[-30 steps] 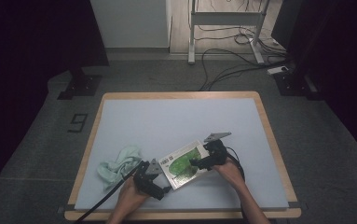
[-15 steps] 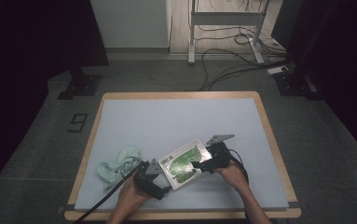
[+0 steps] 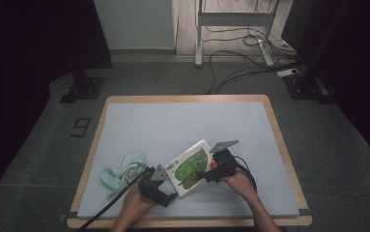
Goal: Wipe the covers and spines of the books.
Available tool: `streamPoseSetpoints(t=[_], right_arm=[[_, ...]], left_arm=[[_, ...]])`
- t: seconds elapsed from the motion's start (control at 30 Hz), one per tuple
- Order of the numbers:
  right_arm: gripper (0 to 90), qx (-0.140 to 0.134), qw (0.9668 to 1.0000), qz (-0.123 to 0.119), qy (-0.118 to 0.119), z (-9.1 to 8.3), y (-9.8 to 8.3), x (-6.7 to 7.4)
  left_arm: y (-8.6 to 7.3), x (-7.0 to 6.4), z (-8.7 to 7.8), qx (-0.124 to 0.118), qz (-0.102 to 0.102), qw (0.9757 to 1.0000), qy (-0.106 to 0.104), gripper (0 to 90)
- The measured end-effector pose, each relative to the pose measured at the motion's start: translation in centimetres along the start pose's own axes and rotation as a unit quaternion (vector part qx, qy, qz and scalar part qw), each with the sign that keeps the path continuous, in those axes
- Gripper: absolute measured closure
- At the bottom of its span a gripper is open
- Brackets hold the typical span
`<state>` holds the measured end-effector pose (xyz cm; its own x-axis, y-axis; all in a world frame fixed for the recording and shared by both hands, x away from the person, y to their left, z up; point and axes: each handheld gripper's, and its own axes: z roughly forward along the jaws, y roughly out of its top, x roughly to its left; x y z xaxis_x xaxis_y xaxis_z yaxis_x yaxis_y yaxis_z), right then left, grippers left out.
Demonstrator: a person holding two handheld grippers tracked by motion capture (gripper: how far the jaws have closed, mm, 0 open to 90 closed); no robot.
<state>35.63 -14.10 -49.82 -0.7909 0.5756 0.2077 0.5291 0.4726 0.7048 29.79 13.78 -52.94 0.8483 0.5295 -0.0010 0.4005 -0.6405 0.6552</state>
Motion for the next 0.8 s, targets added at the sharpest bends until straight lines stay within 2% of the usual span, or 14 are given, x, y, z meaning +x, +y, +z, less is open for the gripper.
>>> streamPoseSetpoints(t=[0.07,0.23,0.43,0.6,0.8], right_arm=[[9.5,0.013,0.9998,-0.010,-0.008,0.0,0.2,-0.3],[13.3,0.026,0.9995,-0.016,-0.009,0.0,1.0,-1.3],[15.0,0.035,0.9992,-0.012,0.011,0.2,1.7,-2.5],[27.9,0.032,0.9992,-0.018,0.019,0.0,2.4,-2.7],[41.7,0.028,0.9990,-0.032,0.013,-0.8,2.6,-2.7]], left_arm=[[0.0,0.0,0.0,0.000,-0.001,1.0000,0.000,0.0],[0.0,0.0,0.0,-0.001,-0.002,1.0000,-0.001,0.0],[0.0,0.0,0.0,0.001,0.000,1.0000,-0.001,0.0],[0.0,0.0,0.0,0.001,-0.001,1.0000,-0.001,0.0],[0.0,0.0,0.0,0.002,-0.001,1.0000,-0.001,0.0]])
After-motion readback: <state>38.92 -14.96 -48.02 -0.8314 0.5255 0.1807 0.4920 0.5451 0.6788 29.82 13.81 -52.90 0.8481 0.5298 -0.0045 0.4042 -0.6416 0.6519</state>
